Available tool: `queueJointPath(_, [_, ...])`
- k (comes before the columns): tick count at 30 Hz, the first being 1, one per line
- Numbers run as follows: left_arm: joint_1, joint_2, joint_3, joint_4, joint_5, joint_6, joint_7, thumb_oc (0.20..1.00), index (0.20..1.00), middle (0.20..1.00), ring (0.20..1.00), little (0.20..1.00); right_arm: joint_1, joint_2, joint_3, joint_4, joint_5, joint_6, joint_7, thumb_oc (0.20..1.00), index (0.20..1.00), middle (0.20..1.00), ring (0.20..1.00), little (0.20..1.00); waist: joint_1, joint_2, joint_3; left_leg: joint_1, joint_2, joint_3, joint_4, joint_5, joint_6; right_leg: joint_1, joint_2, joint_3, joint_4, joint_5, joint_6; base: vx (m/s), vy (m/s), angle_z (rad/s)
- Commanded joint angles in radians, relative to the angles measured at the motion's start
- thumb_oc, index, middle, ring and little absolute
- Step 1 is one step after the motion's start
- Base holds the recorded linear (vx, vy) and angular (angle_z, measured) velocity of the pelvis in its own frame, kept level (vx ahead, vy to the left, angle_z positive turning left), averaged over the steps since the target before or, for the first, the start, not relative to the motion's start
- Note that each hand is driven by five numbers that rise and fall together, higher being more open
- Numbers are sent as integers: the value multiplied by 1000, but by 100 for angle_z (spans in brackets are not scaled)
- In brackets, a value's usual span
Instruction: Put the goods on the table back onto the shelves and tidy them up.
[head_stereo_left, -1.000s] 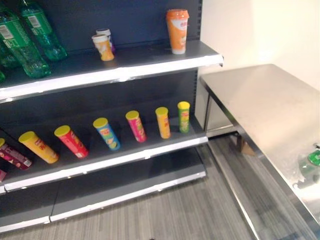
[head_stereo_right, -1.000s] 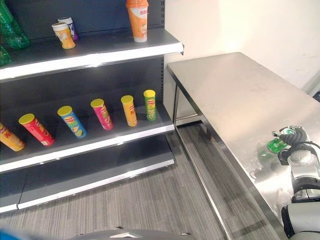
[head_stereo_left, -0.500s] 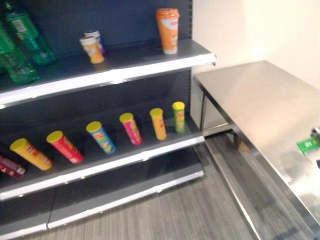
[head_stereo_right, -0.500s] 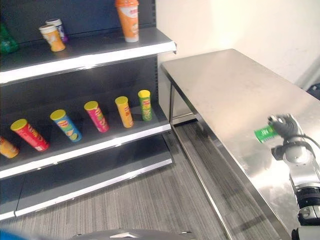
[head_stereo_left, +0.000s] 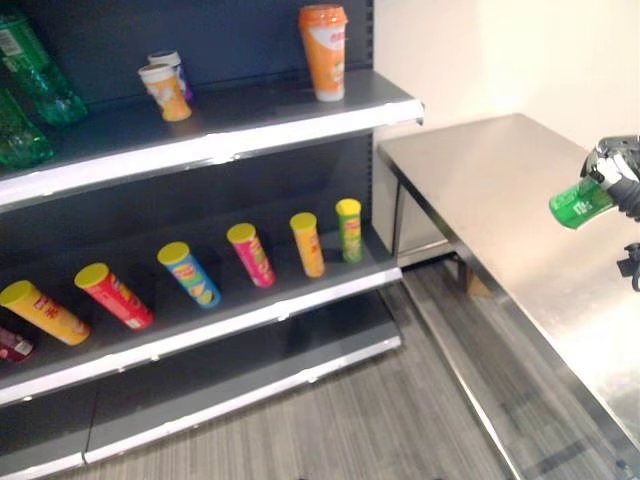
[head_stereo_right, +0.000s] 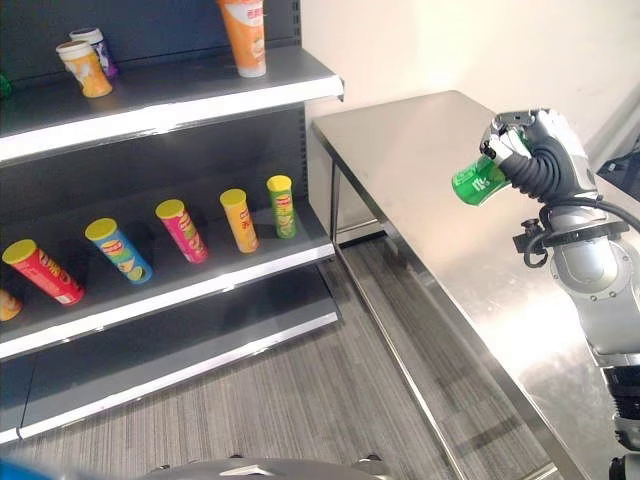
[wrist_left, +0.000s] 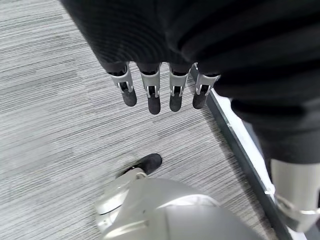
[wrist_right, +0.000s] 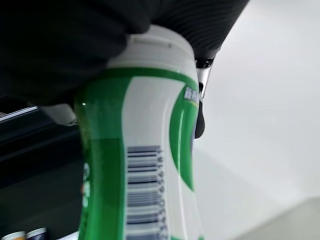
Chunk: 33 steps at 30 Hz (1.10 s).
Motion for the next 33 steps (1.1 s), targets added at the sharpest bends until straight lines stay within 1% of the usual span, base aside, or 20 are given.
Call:
queueJointPath(1, [-60,54,-49,21,19,-17,12,1000,1000,1000,1000,1000,-116,-77,56,-30,4,-24,11,200,200,200,200,200,42,-59,-33,-47,20,-16,70,-28,-12,-27,-83,-17,119,-72,34,20,150,35])
queueJointPath(6, [-63,71,-68,23,51,-23,6,1000,1000,1000,1000,1000,-195,-123,147,-29,-25,-21,28,200,200,200,200,200,50,-73,-31,-28,-72,-25,31,-59,36,-70,-179,-6,222,-28,73,35,241,24])
queueJointPath(7, [-63,70,-67,23,51,-23,6,1000,1000,1000,1000,1000,-199,-124,151,-27,-25,-21,27,200,200,200,200,200,49,-74,-31,-27,-73,-24,30,-59,37,-71,-181,-5,224,-28,74,19,168,22])
queueJointPath(9, [-60,85,-70,12,53,-22,2,1000,1000,1000,1000,1000,-255,-132,205,-29,-26,-18,34,200,200,200,200,200,52,-80,-18,-8,-108,-33,4,-66,59,-106,-221,12,298,5,75,21,190,22])
queueJointPath(10, [-61,103,-75,6,57,-21,1,1000,1000,1000,1000,1000,-276,-141,227,-29,-24,-19,40,200,200,200,200,200,51,-84,-5,-1,-119,-43,-18,-62,67,-142,-210,46,353,28,66,21,131,10])
queueJointPath(11, [-61,103,-74,6,58,-21,1,1000,1000,1000,1000,1000,-280,-141,230,-28,-24,-19,40,200,200,200,200,200,52,-84,-6,-1,-120,-41,-19,-62,68,-145,-211,48,356,27,66,23,66,14])
queueJointPath(12, [-80,123,-77,4,52,-21,-4,1000,1000,1000,1000,1000,-307,-167,255,-33,-18,-16,50,200,200,200,200,200,40,-83,5,-3,-113,-64,-38,-51,65,-191,-124,127,341,-25,45,22,-2,26])
queueJointPath(14, [-103,138,-93,-7,43,-24,-12,1000,1000,1000,1000,1000,-403,-198,322,-24,6,-17,53,200,200,200,200,200,33,-79,18,-13,-111,-94,-31,-48,61,-237,-17,179,257,-54,24,42,-78,36])
queueJointPath(15, [-125,142,-110,-8,42,-28,-16,1000,1000,1000,1000,1000,-473,-213,383,-12,16,-22,52,200,200,200,200,200,25,-88,29,-12,-114,-118,-15,-63,54,-253,25,192,190,-43,15,46,-137,37])
queueJointPath(17, [-130,140,-112,-18,28,-30,-12,1000,1000,1000,1000,1000,-593,-232,480,4,26,-15,59,200,200,200,200,200,32,-107,15,-33,-125,-152,26,-76,45,-192,48,201,91,-24,3,74,-202,80])
queueJointPath(19, [-119,135,-99,-23,12,-30,-13,1000,1000,1000,1000,1000,-719,-229,589,28,46,-18,76,200,200,200,200,200,39,-106,-4,-28,-108,-158,46,-88,29,-151,64,186,40,-15,-4,123,-210,132])
queueJointPath(22, [-110,131,-97,-28,-4,-28,-9,1000,1000,1000,1000,1000,-822,-218,680,57,68,-23,83,200,200,200,200,200,49,-109,5,-62,-94,-184,148,-118,20,-132,72,173,35,-24,-16,26,-140,51])
queueJointPath(23, [-109,131,-95,-34,-15,-27,-8,1000,1000,1000,1000,1000,-879,-211,725,72,75,-19,85,200,200,200,200,200,57,-114,20,-96,-97,-204,228,-138,11,-126,71,171,41,-30,-28,-48,-104,0])
queueJointPath(24, [-110,122,-94,-33,-40,-23,0,1000,1000,1000,1000,1000,-972,-196,806,125,77,-9,86,200,200,200,200,200,74,-118,45,-165,-92,-247,357,-127,-15,-102,69,151,42,-43,-47,-47,-102,-4])
queueJointPath(25, [-109,119,-95,-29,-49,-24,1,1000,1000,1000,1000,1000,-992,-193,828,143,76,-6,86,200,200,200,200,200,76,-119,47,-176,-75,-240,360,-120,-19,-92,68,139,36,-47,-49,-3,-34,9])
queueJointPath(27, [-100,108,-91,-11,-59,-22,-1,1000,1000,1000,1000,1000,-1046,-174,882,189,79,3,88,200,200,200,200,200,74,-112,34,-150,-21,-205,289,-107,-18,-66,70,115,17,-54,-42,80,40,25])
queueJointPath(28, [-100,106,-90,-11,-59,-22,-1,1000,1000,1000,1000,1000,-1055,-173,891,192,80,3,87,200,200,200,200,200,75,-110,37,-143,-22,-202,282,-104,-19,-64,69,117,17,-54,-42,126,122,39])
queueJointPath(29, [-98,108,-85,26,-55,-17,8,1000,1000,1000,1000,1000,-1054,-134,897,249,74,4,79,200,200,200,200,200,86,-101,25,-136,20,-200,183,-42,-26,-66,60,110,24,-63,-30,141,146,43])
queueJointPath(31, [-95,109,-84,53,-40,-15,16,1000,1000,1000,1000,1000,-1041,-133,887,298,53,13,73,200,200,200,200,200,85,-82,-6,-89,30,-185,61,-15,-24,-63,66,99,30,-87,-25,225,189,19])
queueJointPath(33, [-90,103,-96,56,-17,-13,23,1000,1000,1000,1000,1000,-1021,-113,885,333,42,28,78,200,200,200,200,200,85,-78,-35,-50,2,-169,16,-11,-22,-52,37,92,43,-83,-19,236,217,8])
